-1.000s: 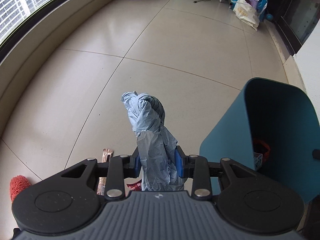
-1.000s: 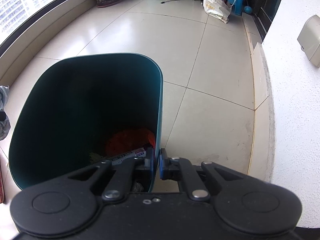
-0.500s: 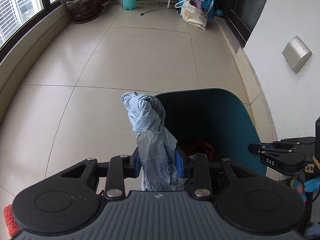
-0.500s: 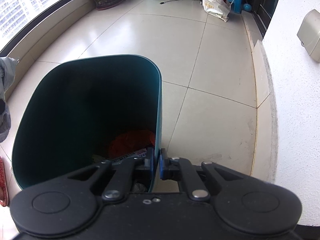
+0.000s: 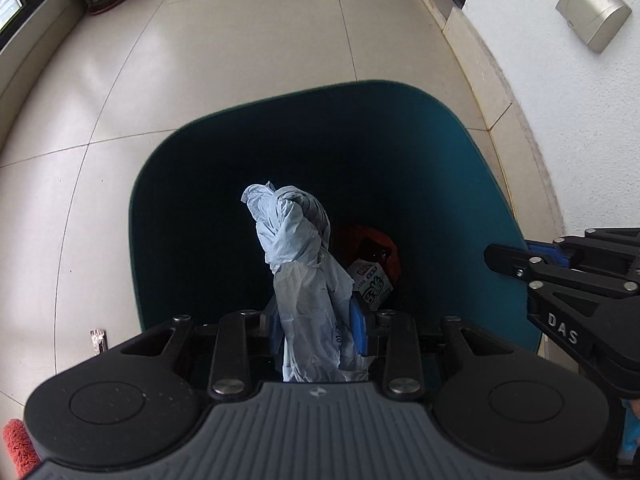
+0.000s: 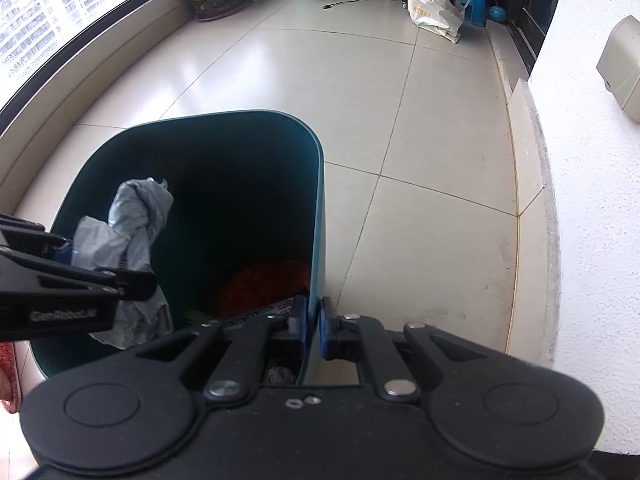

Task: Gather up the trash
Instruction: 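Lift the grey-blue bag and carry it over the teal bin, then open the left gripper to drop the grey-blue bag into the bin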

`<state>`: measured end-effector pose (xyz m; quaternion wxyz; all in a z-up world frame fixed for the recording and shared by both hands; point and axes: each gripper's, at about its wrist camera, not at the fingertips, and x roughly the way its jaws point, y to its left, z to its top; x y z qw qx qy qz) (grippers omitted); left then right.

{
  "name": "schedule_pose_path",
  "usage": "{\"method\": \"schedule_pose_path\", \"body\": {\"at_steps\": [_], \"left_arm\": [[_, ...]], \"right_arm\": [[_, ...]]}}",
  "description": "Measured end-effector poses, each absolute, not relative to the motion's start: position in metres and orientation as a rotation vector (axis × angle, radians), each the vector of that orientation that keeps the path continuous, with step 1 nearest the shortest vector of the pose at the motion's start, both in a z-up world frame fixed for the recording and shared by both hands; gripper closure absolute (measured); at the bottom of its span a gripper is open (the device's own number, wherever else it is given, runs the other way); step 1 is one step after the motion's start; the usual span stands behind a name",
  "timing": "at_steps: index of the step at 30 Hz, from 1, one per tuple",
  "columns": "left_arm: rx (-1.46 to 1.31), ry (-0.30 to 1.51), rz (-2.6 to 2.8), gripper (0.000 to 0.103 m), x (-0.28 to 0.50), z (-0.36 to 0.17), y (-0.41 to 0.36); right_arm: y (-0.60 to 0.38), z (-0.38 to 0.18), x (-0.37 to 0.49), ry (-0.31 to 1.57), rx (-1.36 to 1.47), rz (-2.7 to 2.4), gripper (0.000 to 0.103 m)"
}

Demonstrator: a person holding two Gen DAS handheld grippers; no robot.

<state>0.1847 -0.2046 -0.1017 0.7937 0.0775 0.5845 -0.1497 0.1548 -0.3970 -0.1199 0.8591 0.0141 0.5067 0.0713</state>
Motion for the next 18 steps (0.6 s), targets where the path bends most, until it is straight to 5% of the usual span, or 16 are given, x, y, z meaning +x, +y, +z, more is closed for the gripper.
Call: {"method": "schedule_pose_path", "body": {"at_steps": [10,13,15,18], "left_arm": [[0.176,1.351,-0.306,0.070,0.196,-0.147,-0.209],[0.148,1.357,-0.311,0.058,0.201,-0.153,-0.210],[0.118,1.351,-0.317,0.038,0.202,-0.152,-0.208],[0.060,1.339,-0.342,0.034,0.202,-0.147,-0.202]], "right_arm": [[-0.399,-0.117,0.154,1.063,0.034,0.157,0.097],[-0.398,-0.117,0.154,1.063,0.034,0.158,0.097],[-0.398,-0.117,0.154,1.063,0.036,0.157,0.097],[-0.398,-0.117,0.154,1.064,0.037,0.157,0.097]]}}
